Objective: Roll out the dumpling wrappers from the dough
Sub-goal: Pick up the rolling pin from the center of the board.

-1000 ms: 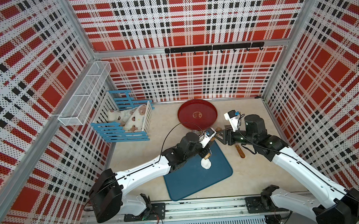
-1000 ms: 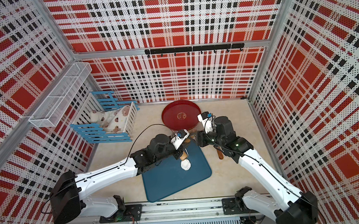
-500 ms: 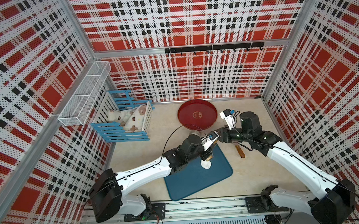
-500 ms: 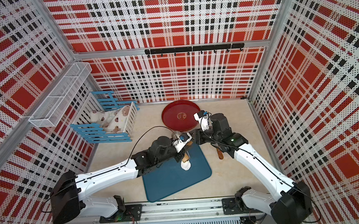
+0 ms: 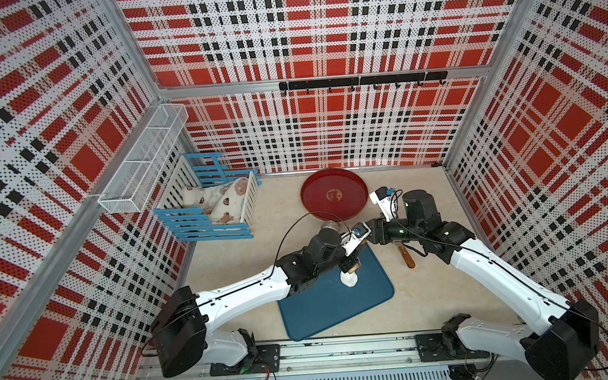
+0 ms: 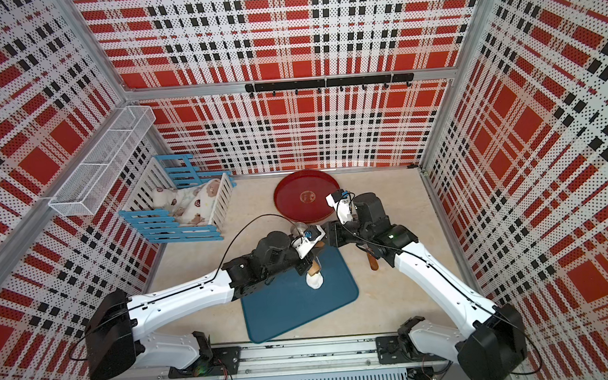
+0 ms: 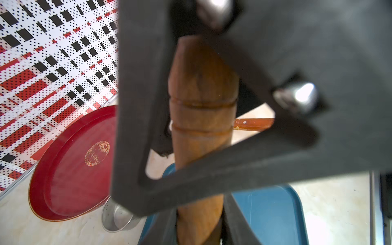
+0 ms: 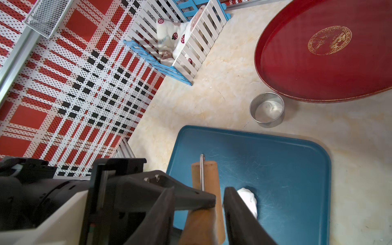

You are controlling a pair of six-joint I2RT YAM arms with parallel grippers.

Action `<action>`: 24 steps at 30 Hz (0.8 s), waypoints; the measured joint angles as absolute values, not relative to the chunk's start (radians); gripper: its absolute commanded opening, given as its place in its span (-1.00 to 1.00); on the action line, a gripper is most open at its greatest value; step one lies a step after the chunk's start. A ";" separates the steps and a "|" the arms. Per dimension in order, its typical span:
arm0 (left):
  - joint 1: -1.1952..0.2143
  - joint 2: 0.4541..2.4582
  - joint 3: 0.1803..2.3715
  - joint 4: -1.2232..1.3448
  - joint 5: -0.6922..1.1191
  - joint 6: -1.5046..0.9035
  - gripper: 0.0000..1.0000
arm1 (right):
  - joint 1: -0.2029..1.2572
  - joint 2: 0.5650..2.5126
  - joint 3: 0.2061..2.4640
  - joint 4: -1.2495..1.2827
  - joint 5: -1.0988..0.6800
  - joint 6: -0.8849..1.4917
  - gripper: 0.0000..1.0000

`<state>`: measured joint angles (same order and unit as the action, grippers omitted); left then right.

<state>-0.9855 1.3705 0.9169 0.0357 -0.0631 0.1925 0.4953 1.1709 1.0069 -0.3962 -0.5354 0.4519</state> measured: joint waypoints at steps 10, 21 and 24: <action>-0.986 1.370 0.917 0.035 -0.069 0.192 -1.00 | 0.495 1.171 1.007 -0.400 -0.539 0.445 -0.26; -0.986 1.370 0.917 0.035 -0.072 0.192 -1.00 | 0.495 1.172 1.007 -0.400 -0.536 0.437 -0.62; -0.986 1.370 0.917 0.035 -0.072 0.192 -1.00 | 0.495 1.172 1.007 -0.400 -0.537 0.436 -0.84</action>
<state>-0.9855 1.3705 0.9169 0.0353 -0.0723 0.1925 0.4953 1.1717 1.0065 -0.4004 -0.5369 0.4362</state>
